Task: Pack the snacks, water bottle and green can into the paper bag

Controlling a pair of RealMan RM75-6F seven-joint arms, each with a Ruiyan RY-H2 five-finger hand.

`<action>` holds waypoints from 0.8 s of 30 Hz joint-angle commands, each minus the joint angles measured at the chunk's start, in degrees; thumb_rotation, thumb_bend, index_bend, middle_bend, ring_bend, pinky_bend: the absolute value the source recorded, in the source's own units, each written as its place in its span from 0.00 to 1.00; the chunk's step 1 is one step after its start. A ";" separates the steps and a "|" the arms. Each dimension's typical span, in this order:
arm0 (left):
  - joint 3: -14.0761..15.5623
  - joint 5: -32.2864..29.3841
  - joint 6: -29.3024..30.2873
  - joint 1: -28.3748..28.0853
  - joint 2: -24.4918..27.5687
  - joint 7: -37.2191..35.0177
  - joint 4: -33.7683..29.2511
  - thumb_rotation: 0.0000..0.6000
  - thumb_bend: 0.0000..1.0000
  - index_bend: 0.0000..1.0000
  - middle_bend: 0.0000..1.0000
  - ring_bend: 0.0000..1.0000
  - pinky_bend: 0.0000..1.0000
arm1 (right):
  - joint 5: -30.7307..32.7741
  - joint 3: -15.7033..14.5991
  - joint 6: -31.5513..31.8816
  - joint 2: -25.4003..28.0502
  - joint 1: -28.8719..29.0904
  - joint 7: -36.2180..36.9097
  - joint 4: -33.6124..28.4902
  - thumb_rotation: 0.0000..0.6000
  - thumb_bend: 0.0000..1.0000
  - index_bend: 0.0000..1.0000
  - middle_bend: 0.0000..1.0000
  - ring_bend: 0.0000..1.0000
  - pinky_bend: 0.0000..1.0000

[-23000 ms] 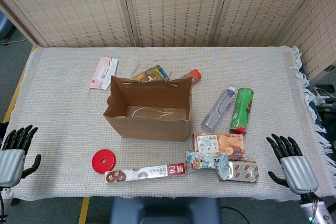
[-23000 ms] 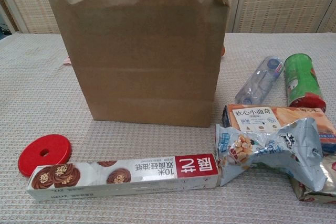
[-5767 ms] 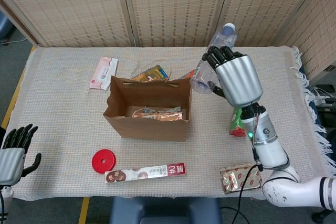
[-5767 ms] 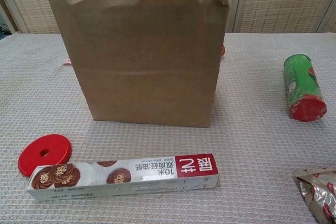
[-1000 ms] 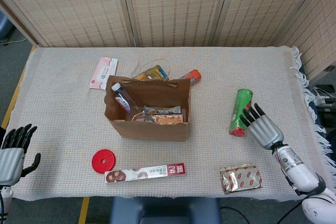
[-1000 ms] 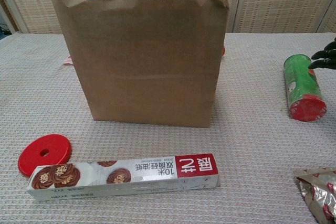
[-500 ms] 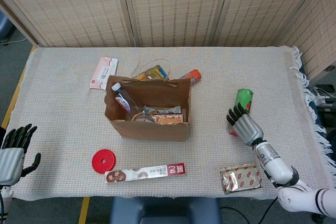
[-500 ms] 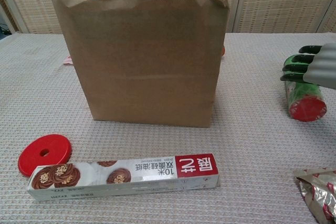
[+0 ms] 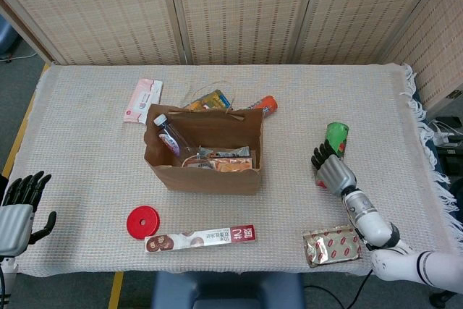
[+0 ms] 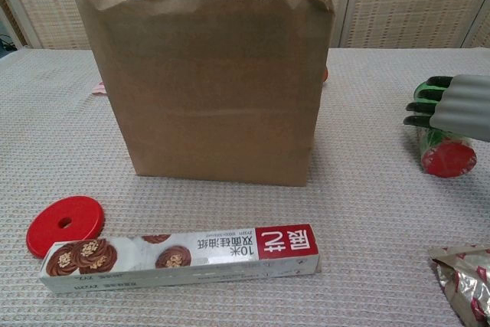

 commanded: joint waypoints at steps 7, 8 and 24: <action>0.01 0.01 -0.05 0.00 0.07 -0.33 0.00 1.00 0.45 0.05 0.00 0.00 0.00 | 1.03 -0.85 -1.24 -4.39 1.45 -1.28 5.75 1.00 0.00 0.00 0.00 0.00 0.00; 0.01 0.03 -0.07 -0.01 0.09 -0.40 0.01 1.00 0.44 0.05 0.00 0.00 0.00 | 0.89 -0.96 -1.30 -4.82 1.52 -1.26 6.28 1.00 0.00 0.00 0.00 0.00 0.00; 0.11 0.12 -0.27 -0.03 0.32 -1.34 0.07 1.00 0.45 0.05 0.00 0.00 0.00 | -11.09 -1.44 -1.58 -6.76 1.78 9.87 10.20 1.00 0.26 0.71 0.60 0.60 0.59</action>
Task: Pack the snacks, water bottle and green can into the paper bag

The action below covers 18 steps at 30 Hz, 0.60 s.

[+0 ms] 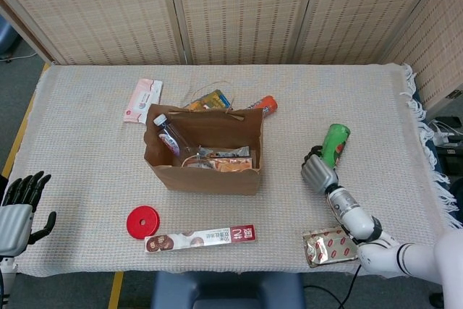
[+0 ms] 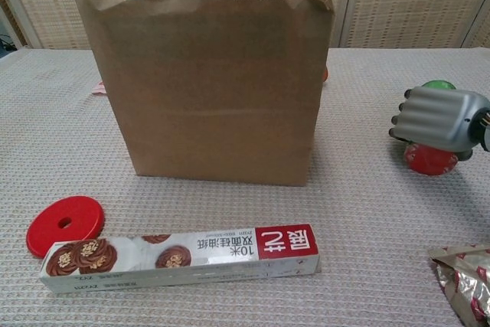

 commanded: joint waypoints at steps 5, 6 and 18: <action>-0.01 -0.04 -0.06 -0.03 0.05 0.03 -0.04 1.00 0.45 0.05 0.00 0.00 0.00 | -8.77 0.00 2.23 1.64 -0.98 8.99 0.16 1.00 0.30 0.81 0.68 0.67 0.67; -0.01 -0.05 -0.06 -0.02 0.03 0.08 -0.04 1.00 0.45 0.05 0.00 0.00 0.00 | -9.89 0.30 3.10 2.26 -1.18 10.20 -0.40 1.00 0.30 0.82 0.68 0.67 0.67; 0.00 -0.02 0.05 0.01 -0.04 0.31 -0.04 1.00 0.45 0.05 0.00 0.00 0.00 | -17.69 7.60 17.18 14.76 -3.43 17.50 -12.79 1.00 0.31 0.83 0.69 0.69 0.67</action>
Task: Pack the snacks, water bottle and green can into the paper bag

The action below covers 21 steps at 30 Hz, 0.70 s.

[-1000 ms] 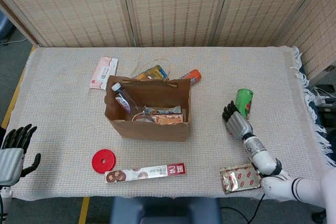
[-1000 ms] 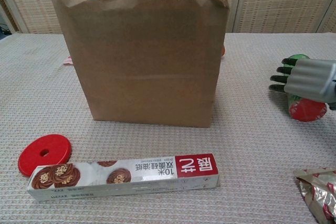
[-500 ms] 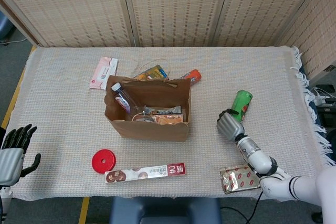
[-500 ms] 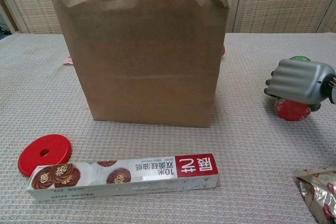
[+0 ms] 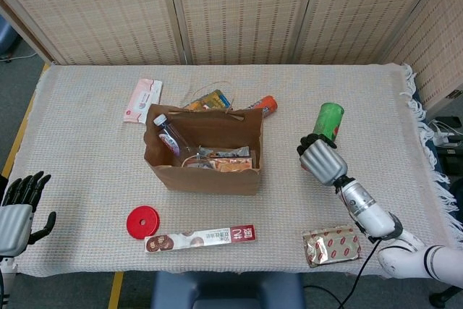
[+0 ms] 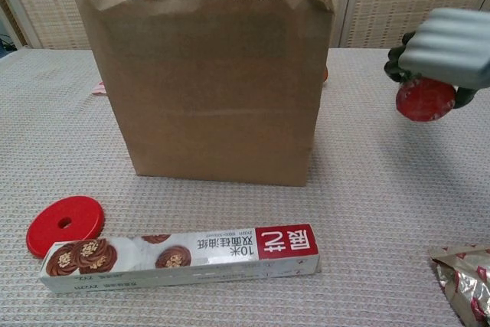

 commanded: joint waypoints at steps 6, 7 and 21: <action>-0.02 -0.02 0.14 0.04 -0.13 0.35 0.03 1.00 0.45 0.05 0.00 0.00 0.00 | -3.27 13.33 18.36 4.63 -3.59 14.33 -7.60 1.00 0.31 0.83 0.69 0.69 0.67; -0.03 -0.02 0.16 0.05 -0.15 0.41 0.03 1.00 0.45 0.05 0.00 0.00 0.00 | -3.31 14.71 20.04 4.26 -3.87 16.04 -7.86 1.00 0.31 0.82 0.69 0.69 0.67; -0.09 -0.16 0.30 0.10 -0.35 1.02 -0.01 1.00 0.45 0.05 0.00 0.00 0.00 | -0.22 26.47 25.63 -2.25 -2.74 28.80 -20.78 1.00 0.31 0.82 0.69 0.69 0.67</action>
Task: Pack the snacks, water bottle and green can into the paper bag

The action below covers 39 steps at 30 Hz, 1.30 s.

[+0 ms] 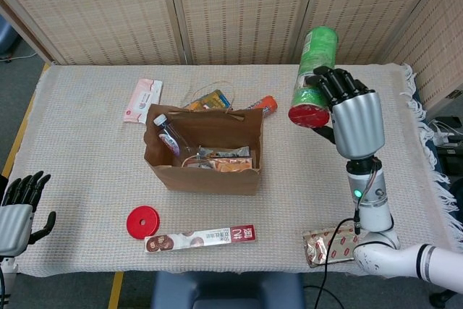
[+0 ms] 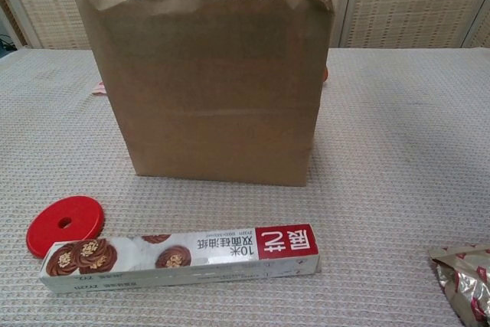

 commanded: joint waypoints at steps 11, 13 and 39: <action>0.01 0.04 -0.15 -0.05 0.09 -0.46 0.12 1.00 0.45 0.05 0.00 0.00 0.00 | 5.20 5.69 -3.52 -12.63 6.79 -0.58 -11.30 1.00 0.31 0.82 0.69 0.69 0.67; 0.01 0.05 -0.17 -0.06 0.12 -0.57 0.14 1.00 0.45 0.05 0.00 0.00 0.00 | 6.64 5.97 -3.81 -14.45 7.38 -0.71 -12.32 1.00 0.31 0.81 0.69 0.69 0.67; 0.06 0.13 -0.18 -0.07 0.16 -0.64 0.18 1.00 0.45 0.05 0.00 0.00 0.00 | 20.52 8.31 -7.03 -20.20 6.07 6.04 -22.57 1.00 0.31 0.81 0.69 0.69 0.67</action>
